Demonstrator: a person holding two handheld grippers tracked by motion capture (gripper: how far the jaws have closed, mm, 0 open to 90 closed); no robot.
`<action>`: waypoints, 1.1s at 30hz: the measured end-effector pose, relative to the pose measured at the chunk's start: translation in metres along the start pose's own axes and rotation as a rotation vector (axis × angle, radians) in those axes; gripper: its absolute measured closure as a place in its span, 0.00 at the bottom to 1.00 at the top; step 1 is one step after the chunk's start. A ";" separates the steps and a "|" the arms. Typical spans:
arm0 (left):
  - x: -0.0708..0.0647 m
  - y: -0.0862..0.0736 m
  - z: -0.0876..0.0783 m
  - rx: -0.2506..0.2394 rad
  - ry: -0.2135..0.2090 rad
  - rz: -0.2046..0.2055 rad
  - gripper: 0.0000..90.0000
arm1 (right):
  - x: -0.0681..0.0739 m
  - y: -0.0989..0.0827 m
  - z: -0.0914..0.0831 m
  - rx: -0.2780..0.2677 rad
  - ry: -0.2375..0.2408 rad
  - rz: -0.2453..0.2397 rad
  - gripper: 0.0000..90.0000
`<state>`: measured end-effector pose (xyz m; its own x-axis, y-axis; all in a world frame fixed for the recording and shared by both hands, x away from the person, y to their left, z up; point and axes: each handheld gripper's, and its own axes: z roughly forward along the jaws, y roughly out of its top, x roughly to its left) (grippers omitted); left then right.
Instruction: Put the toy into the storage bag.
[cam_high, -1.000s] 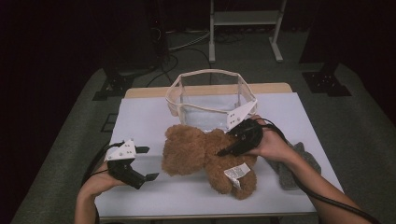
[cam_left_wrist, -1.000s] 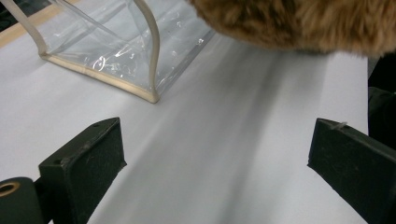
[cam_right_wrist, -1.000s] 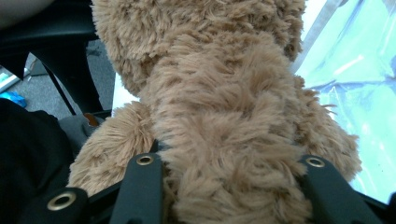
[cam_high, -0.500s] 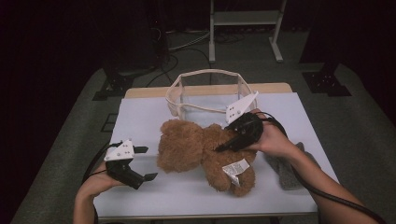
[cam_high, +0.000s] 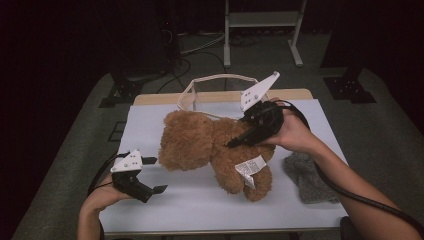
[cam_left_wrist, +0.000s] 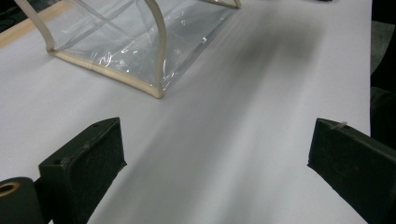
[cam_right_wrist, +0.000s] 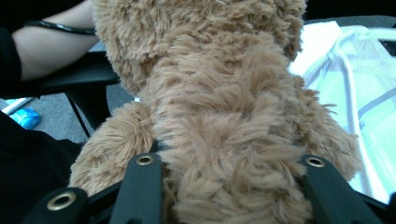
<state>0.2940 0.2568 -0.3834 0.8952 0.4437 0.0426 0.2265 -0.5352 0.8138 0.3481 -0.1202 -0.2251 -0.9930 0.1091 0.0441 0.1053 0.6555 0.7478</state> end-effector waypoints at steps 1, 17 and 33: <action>0.000 0.000 0.000 -0.002 -0.001 -0.003 0.03 | 0.000 0.005 -0.002 -0.002 0.002 -0.004 0.66; 0.000 -0.005 -0.006 0.004 0.027 -0.003 0.03 | -0.001 0.062 -0.028 0.029 -0.002 -0.036 0.66; 0.000 -0.005 -0.009 0.003 0.026 0.004 0.03 | -0.017 0.109 -0.054 0.033 -0.047 -0.056 0.65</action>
<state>0.2894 0.2665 -0.3821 0.8860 0.4598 0.0608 0.2239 -0.5389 0.8120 0.3731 -0.0905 -0.1088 -0.9940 0.1058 -0.0288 0.0520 0.6861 0.7257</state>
